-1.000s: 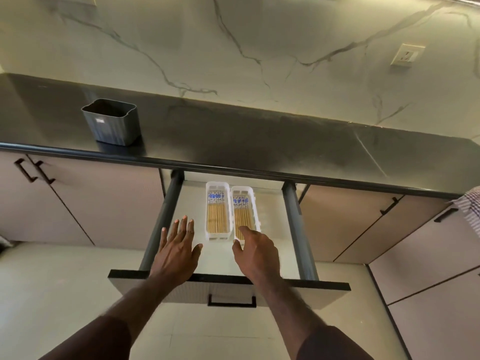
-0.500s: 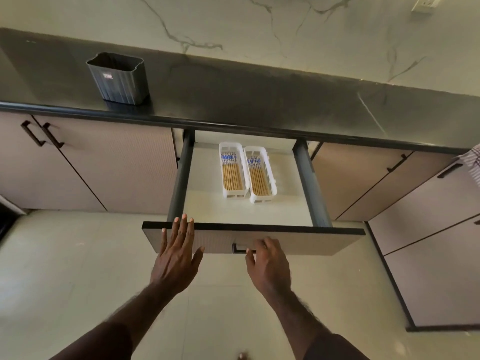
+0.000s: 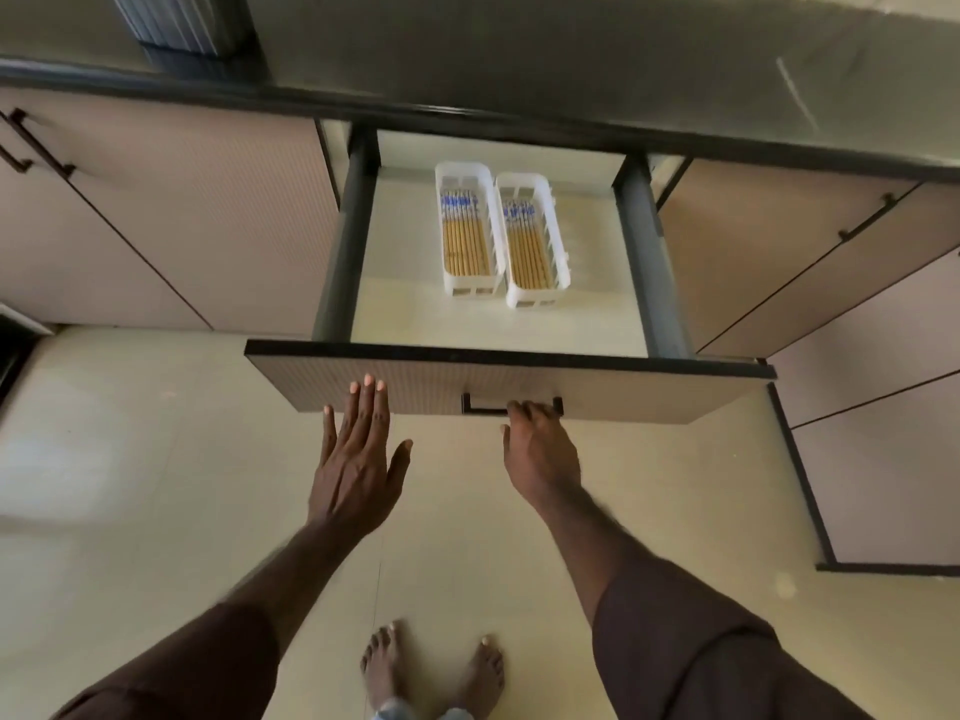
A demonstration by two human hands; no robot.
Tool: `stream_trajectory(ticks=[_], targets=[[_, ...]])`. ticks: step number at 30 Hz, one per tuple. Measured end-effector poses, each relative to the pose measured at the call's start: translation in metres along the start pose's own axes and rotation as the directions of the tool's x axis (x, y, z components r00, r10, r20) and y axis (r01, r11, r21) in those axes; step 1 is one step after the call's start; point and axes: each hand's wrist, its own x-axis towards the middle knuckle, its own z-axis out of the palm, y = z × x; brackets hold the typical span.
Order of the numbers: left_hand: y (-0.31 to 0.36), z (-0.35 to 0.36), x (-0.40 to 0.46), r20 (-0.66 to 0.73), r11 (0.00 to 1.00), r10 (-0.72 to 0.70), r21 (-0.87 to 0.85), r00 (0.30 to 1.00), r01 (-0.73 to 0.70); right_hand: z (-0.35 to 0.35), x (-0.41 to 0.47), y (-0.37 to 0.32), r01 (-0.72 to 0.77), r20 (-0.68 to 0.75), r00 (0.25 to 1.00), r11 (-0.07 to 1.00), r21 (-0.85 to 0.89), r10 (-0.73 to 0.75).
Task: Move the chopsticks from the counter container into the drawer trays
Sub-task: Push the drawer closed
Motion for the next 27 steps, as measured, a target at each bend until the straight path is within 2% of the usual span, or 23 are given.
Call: stream_trajectory(ticks=[10,27], targets=[[0.006,0.034,0.008,-0.111,0.996,-0.084,-0.038,0.990,0.080,0.016,0.012,0.008,0.011,-0.072,0.997,0.999,-0.031,-0.013],[0.029,0.033,0.060,-0.184,0.982,-0.186,-0.039,0.965,0.182,-0.002,0.054,0.010,0.020,-0.018,1.000,1.000,-0.018,-0.020]])
